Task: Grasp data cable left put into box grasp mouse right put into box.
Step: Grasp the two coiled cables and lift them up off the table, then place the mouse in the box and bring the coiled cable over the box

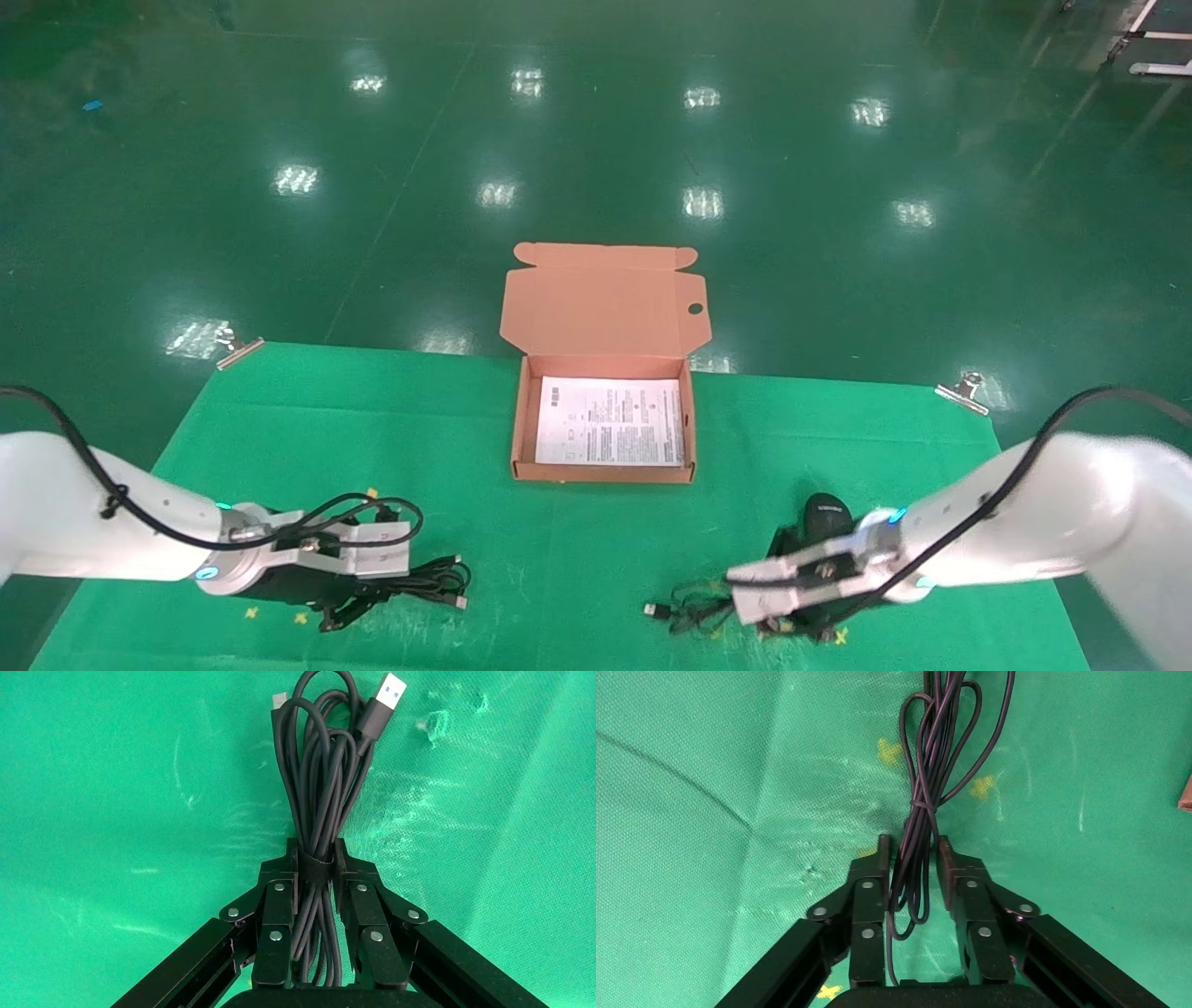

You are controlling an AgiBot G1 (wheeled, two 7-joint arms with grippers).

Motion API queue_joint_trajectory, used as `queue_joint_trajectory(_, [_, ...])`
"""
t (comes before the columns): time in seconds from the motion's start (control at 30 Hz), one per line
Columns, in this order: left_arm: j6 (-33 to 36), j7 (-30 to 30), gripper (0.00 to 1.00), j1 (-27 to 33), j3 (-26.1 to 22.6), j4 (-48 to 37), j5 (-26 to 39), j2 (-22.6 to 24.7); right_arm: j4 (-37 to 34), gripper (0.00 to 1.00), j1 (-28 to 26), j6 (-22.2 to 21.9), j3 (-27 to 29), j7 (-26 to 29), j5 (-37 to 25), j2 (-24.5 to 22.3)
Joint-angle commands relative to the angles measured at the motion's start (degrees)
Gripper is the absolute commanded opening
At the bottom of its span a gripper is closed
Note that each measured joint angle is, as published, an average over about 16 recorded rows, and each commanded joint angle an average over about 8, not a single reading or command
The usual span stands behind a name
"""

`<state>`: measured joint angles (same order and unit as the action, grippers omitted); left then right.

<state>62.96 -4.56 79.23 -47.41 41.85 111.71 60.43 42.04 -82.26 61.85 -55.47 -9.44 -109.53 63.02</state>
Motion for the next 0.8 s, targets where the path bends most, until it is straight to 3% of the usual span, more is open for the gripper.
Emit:
queue_joint_trajectory(0.03, [0.5, 0.5, 0.00, -0.2, 0.0, 0.5, -0.3, -0.3, 0.1, 0.00, -0.2, 0.3, 0.1, 0.0, 0.2, -0.1])
queue_joint_trajectory(0.2, [1.6, 0.2, 0.00, 1.6, 1.0, 5.8, -0.9, -2.9, 6.3, 0.00, -3.1, 0.7, 2.8, 4.8, 1.5, -5.6])
queue_joint_trajectory(0.4, [-0.9, -2.8, 0.00, 5.5, 2.5, 11.4, 0.9, -3.6, 13.1, 0.00, -7.5, -3.0, 6.5, 11.4, 0.9, -9.5])
queue_joint_trajectory(0.57, [-5.7, -6.0, 0.00, 8.5, 3.3, 13.9, 4.4, -1.4, 13.3, 0.00, -11.6, -6.9, 8.7, 12.5, 1.2, -6.9])
queue_joint_trajectory(0.8, [-12.5, -7.0, 0.00, 11.8, 3.9, 13.4, 8.7, 2.4, 5.9, 0.00, -17.6, -11.8, 10.9, 6.7, 4.5, 1.4])
